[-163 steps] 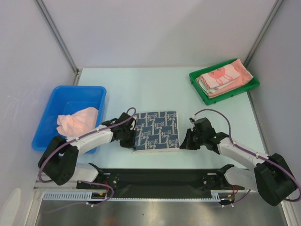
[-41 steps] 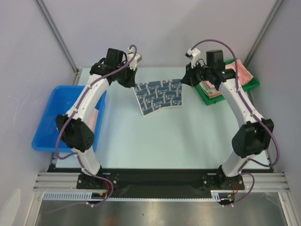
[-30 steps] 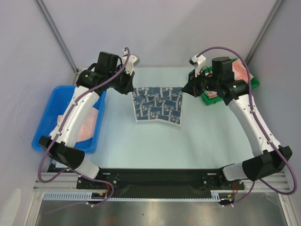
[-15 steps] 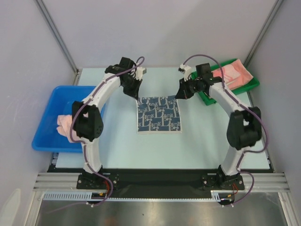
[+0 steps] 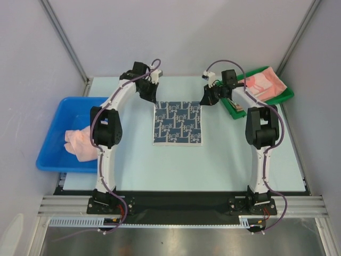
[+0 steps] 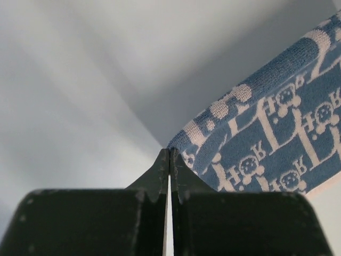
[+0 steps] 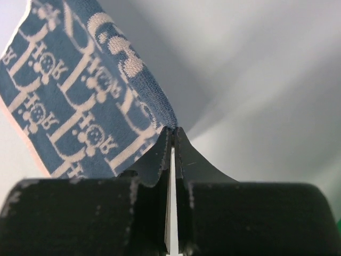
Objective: Fold and stack the towels
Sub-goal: Fold the towel
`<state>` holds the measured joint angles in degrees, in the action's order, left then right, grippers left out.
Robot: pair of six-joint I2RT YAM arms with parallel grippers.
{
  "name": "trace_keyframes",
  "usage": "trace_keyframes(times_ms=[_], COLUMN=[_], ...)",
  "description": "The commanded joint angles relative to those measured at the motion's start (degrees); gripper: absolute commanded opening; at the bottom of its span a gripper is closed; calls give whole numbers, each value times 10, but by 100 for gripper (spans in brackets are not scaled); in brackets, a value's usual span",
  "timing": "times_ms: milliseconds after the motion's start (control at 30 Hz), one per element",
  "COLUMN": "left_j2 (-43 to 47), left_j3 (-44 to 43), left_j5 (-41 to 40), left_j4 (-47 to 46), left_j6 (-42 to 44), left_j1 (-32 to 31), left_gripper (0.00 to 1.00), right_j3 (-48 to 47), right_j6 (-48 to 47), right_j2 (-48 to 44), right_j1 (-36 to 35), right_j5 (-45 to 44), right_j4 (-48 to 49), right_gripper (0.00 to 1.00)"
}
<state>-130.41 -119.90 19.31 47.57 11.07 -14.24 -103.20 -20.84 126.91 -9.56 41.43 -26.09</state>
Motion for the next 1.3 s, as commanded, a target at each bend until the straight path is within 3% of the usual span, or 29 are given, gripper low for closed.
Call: trace_keyframes(times_ms=[0, 233, 600, 900, 967, 1100, 1133, 1267], left_j2=[61, 139, 238, 282, 285, 292, 294, 312], left_j3=[43, 175, 343, 442, 464, 488, 488, 485], left_j5=[23, 54, 26, -6, -1, -5, -8, -72], left_j4=[-29, -51, -71, -101, -109, -119, -115, -110], left_j6=[36, 34, 13, -5, -9, -18, -20, -54], left_j1=[0, -2, -41, -72, -72, -76, -76, -76], left_gripper=[0, 0, 1, 3, 5, 25, 27, 35], right_j3=[43, 178, 337, 412, 421, 433, 433, 418], right_j6=[-22, 5, 62, 119, 125, 147, 150, 171], right_j2=[-62, -165, -290, -310, -308, -309, -312, -337], right_j1=[-2, -15, -41, -63, -70, -76, -79, -78], right_j5=[-3, -17, -55, -62, -68, -70, -72, -94], right_j4=[38, 51, 63, 69, 60, 47, 32, -19], right_gripper=[0, 0, 0, 1, 4, 16, 18, 41])
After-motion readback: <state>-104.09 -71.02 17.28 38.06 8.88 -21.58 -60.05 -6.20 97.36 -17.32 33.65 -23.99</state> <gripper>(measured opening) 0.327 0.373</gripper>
